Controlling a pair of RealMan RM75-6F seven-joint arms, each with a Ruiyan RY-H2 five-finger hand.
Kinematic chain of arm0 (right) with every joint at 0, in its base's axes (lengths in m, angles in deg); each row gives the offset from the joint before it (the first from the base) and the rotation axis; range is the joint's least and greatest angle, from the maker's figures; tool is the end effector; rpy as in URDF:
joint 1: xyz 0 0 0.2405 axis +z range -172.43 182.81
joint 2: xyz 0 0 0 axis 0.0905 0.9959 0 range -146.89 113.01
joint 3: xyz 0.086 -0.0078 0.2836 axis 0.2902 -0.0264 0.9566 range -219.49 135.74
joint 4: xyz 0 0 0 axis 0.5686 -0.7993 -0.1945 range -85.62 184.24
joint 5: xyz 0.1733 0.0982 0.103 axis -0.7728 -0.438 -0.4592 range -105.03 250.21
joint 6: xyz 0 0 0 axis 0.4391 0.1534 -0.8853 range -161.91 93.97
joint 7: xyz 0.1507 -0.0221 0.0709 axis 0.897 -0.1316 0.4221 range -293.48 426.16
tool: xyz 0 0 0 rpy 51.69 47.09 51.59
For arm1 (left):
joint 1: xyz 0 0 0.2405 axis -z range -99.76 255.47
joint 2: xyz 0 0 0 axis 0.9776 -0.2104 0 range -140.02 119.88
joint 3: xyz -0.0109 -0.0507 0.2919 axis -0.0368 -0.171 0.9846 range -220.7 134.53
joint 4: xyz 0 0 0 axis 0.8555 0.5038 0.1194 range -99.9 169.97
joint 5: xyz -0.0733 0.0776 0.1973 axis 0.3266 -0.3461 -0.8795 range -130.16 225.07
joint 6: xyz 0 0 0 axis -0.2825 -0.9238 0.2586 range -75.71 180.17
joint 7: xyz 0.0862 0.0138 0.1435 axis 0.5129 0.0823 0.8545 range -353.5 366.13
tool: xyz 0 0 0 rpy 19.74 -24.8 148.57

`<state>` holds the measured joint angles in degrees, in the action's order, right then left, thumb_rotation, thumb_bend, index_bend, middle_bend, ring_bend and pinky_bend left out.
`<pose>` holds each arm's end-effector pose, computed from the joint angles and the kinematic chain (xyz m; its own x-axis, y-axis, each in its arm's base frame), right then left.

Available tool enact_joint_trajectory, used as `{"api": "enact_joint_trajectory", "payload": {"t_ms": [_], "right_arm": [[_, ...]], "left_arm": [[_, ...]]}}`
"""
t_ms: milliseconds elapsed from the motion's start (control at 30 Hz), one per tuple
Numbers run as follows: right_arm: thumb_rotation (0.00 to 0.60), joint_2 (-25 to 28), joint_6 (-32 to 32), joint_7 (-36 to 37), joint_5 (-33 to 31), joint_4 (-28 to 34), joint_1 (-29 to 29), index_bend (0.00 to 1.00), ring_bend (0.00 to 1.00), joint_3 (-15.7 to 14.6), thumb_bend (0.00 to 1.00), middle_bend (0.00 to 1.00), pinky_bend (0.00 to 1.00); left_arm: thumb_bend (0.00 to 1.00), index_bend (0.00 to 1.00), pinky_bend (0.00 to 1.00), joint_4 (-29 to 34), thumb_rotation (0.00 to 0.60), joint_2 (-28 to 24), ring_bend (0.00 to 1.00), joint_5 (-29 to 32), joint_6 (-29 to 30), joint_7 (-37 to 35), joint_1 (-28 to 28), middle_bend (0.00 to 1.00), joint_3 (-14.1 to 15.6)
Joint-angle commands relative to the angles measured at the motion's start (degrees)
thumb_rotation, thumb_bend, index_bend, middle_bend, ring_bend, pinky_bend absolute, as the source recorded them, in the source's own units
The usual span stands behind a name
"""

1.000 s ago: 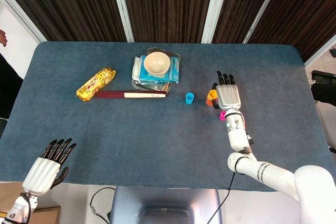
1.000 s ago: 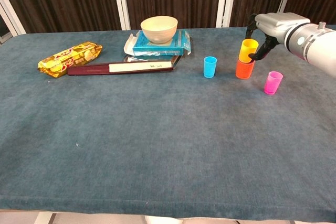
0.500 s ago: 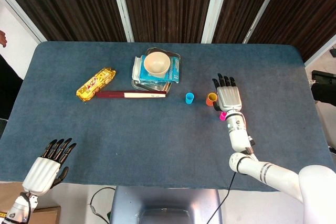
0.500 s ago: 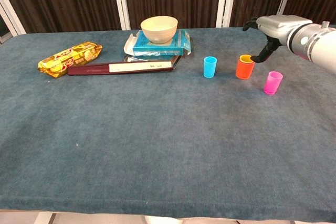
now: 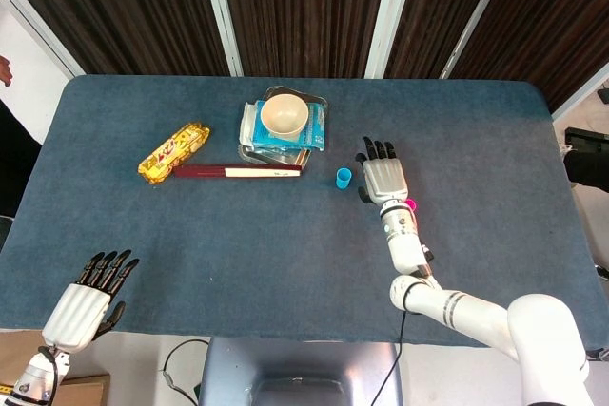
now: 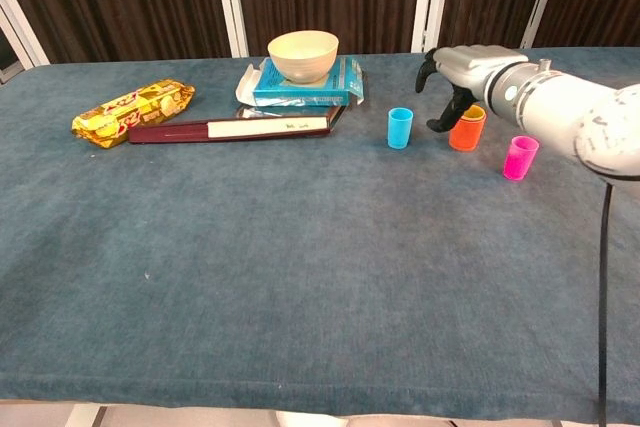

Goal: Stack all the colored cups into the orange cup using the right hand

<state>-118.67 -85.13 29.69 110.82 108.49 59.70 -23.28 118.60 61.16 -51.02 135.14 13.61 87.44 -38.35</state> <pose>-0.1696 -0.4967 -0.0606 0.5378 -0.2175 0.8145 -0.8419 -0.0883 0.5323 -0.3379 0.2031 0.0915 0.5679 0.0881 0.8184 0.7948 -0.3172 -0.5174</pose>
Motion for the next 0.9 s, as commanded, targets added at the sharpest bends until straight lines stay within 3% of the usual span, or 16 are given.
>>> {"api": "enact_joint_trajectory", "payload": {"t_ms": [33,400,900], "right_arm": [[0.600,-5.0,2.8,-0.1,-1.0,-6.8,3.0,0.39,0.00,0.8,0.47,0.00,0.00],[0.600,-10.7,7.0,4.2,1.8,-17.2,5.7,0.44,0.00,2.1,0.47,0.00,0.00],[0.600,-12.4,7.3,4.8,2.8,-20.5,6.5,0.52,0.00,3.8,0.49,0.00,0.00]], "left_arm": [[0.48,0.00,0.10,-0.1,0.600,0.0,0.04,0.4,-0.3,-0.1,0.1,0.01,-0.1],[0.48,0.00,0.10,-0.4,0.600,0.0,0.04,1.4,-1.3,-0.4,0.5,0.00,-0.4],[0.48,0.00,0.10,-0.4,0.600,-0.1,0.04,1.5,-1.2,-0.8,0.6,0.01,-0.4]]}}
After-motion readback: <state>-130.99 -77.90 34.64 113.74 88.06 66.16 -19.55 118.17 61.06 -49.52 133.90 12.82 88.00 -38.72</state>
